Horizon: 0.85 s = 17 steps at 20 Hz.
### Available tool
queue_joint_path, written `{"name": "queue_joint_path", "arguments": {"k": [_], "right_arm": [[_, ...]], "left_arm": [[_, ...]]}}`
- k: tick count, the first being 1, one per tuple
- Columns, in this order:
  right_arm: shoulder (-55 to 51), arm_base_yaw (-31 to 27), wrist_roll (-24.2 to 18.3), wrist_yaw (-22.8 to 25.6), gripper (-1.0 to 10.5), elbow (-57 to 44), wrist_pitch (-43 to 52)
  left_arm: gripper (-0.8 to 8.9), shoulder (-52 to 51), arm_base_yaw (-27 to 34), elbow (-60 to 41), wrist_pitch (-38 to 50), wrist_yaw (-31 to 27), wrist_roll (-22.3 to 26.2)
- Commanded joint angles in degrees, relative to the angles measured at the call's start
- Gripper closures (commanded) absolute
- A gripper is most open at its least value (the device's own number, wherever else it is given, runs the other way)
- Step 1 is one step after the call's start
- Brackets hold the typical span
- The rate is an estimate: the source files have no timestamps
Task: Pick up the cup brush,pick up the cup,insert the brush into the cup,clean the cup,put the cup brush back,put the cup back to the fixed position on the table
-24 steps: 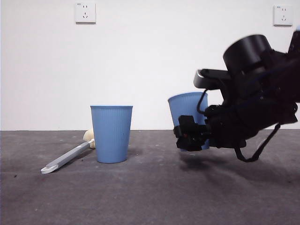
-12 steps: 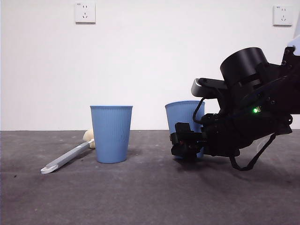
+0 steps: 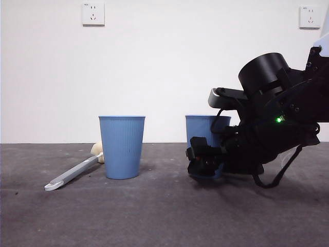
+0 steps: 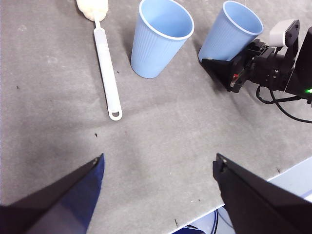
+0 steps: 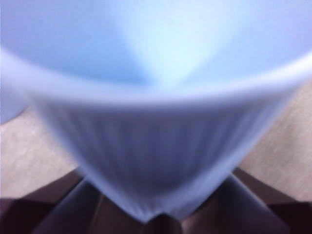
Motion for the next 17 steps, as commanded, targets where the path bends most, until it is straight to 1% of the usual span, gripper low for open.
{"name": "queue_joint_path", "arguments": {"k": [1,2,7,11,13,17], "right_arm": [[0.7,0.2,1.8,-1.0,4.7,-1.0,-3.5],[0.2,0.2,1.8,-1.0,4.3,-1.0,-4.0],[-2.7,0.2,1.9,-0.9,4.3,-1.0,-9.1],[-7.0,0.2,2.3,-0.9,4.3,-1.0,-19.6],[-10.7,0.2,2.3,-0.9,4.3,-1.0,-26.6],[-22.8,0.3,2.3,-1.4,4.4,-1.0,-41.3]], "left_arm": [[4.36,0.0,0.1,-0.3,-0.2,-0.2,0.9],[4.36,0.0,0.1,-0.3,-0.2,-0.2,0.9],[4.36,0.4,0.1,-0.3,-0.2,-0.2,0.9],[4.36,0.8,0.1,-0.3,-0.2,-0.2,0.9],[4.36,0.9,0.1,-0.3,-0.2,-0.2,0.8],[4.36,0.9,0.1,-0.3,-0.2,-0.2,0.8]]}}
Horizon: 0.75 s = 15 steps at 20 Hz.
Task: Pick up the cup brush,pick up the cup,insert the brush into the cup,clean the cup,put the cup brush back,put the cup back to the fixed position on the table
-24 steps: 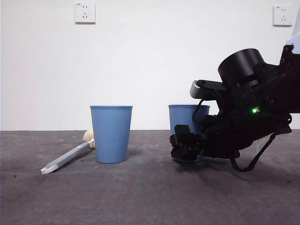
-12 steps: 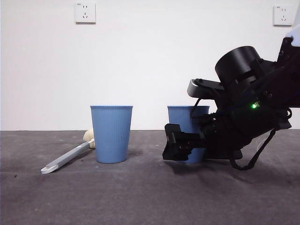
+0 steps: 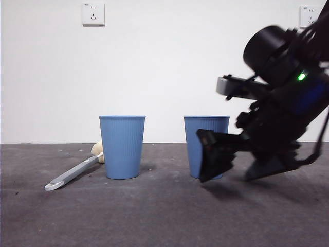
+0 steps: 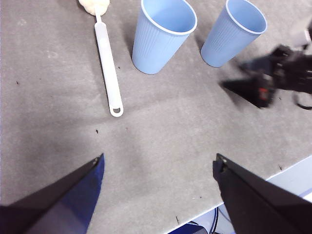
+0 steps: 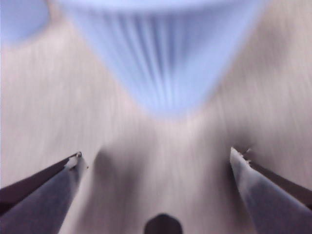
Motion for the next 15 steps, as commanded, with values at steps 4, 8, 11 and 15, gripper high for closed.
{"name": "queue_joint_path", "arguments": {"k": [4,8,11,15], "right_arm": [[-21.0,0.4,1.4,-1.0,4.4,-0.7,-21.0],[-37.6,0.4,1.9,-4.7,4.4,1.0,-40.0],[-46.5,0.4,1.9,-7.2,4.5,4.9,-53.8],[-52.8,0.4,1.9,-11.9,5.9,10.7,-65.9]], "left_arm": [[4.36,0.0,0.1,-0.3,0.1,-0.2,0.7],[4.36,0.0,0.1,-0.3,0.0,-0.2,0.7],[4.37,0.0,0.1,-0.3,0.0,-0.1,0.7],[4.70,0.0,0.1,-0.3,-0.8,0.3,0.7]]}}
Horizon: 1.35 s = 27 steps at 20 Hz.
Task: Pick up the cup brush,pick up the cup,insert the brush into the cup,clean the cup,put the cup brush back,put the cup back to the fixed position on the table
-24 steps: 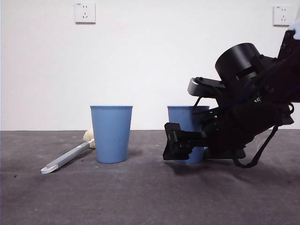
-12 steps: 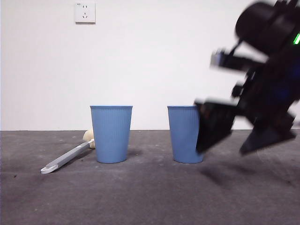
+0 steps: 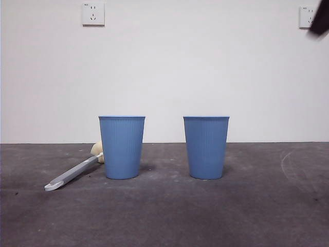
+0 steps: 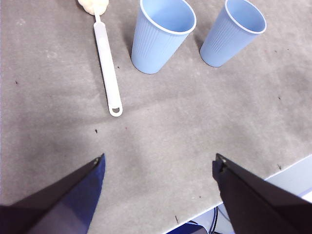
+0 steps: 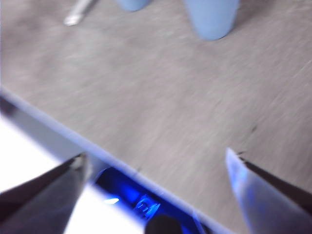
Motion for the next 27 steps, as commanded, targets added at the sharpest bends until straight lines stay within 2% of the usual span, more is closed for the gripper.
{"name": "queue_joint_path", "arguments": {"k": [1,3,4,8,11,13,17,22,27], "right_arm": [[-1.7,0.1,0.4,-2.3,6.9,2.9,-5.2],[-2.0,0.1,0.3,-4.8,8.7,5.2,-9.4],[-2.0,0.1,-0.2,-5.9,9.6,6.0,-11.1],[-1.9,0.1,-0.2,-6.4,9.6,6.6,-12.9],[-1.8,0.1,1.8,-6.2,9.5,6.6,-13.5],[-1.7,0.1,1.7,-4.8,9.5,6.6,-13.9],[-1.7,0.1,1.7,0.4,9.5,6.6,-13.8],[-1.7,0.1,1.7,9.1,9.5,6.6,-13.8],[-1.7,0.1,1.7,15.4,9.5,6.6,-13.8]], "left_arm": [[5.51,0.0,0.1,-0.3,-1.4,0.2,0.8],[7.69,0.0,0.1,-0.3,-2.8,0.2,1.2],[8.31,0.0,0.1,-0.3,-3.1,0.2,1.4],[8.22,0.0,0.1,-0.3,-3.2,0.3,2.1],[8.21,0.0,0.1,-0.3,-3.2,0.1,2.2],[8.21,0.0,0.1,-0.3,-3.2,0.1,2.2],[8.21,0.5,0.1,-0.3,-3.2,0.1,2.2],[8.17,1.9,0.1,-0.3,-3.2,0.1,2.2],[8.17,3.0,0.1,-0.2,0.1,-0.3,2.3]]}}
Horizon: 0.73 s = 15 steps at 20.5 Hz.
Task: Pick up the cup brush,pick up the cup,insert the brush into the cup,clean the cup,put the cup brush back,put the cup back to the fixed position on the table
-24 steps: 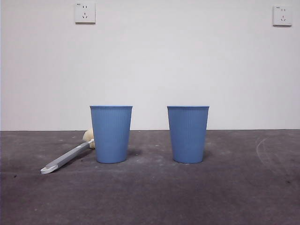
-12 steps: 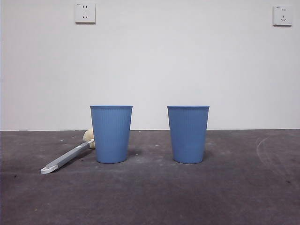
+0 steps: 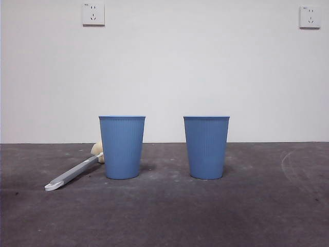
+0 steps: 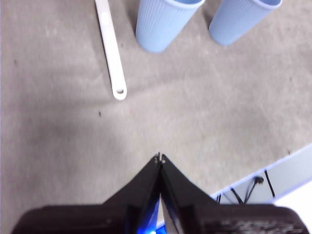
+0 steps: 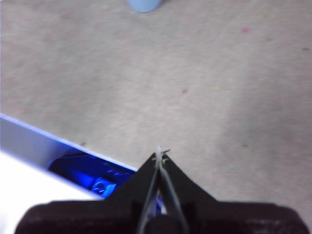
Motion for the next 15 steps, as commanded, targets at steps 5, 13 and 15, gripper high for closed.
{"name": "queue_joint_path", "arguments": {"k": [5,13,15], "right_arm": [[0.0,0.1,0.5,3.5,9.5,0.2,0.1],[0.0,0.1,0.4,3.5,9.5,0.2,0.1],[0.0,0.1,0.5,3.5,9.5,0.2,0.1]], "left_arm": [[8.17,-0.1,0.1,-0.2,21.1,-4.1,2.3],[8.17,-7.5,7.8,-0.3,34.4,-15.0,27.0],[8.17,-8.9,9.9,-0.8,34.8,-15.0,28.7]]}}
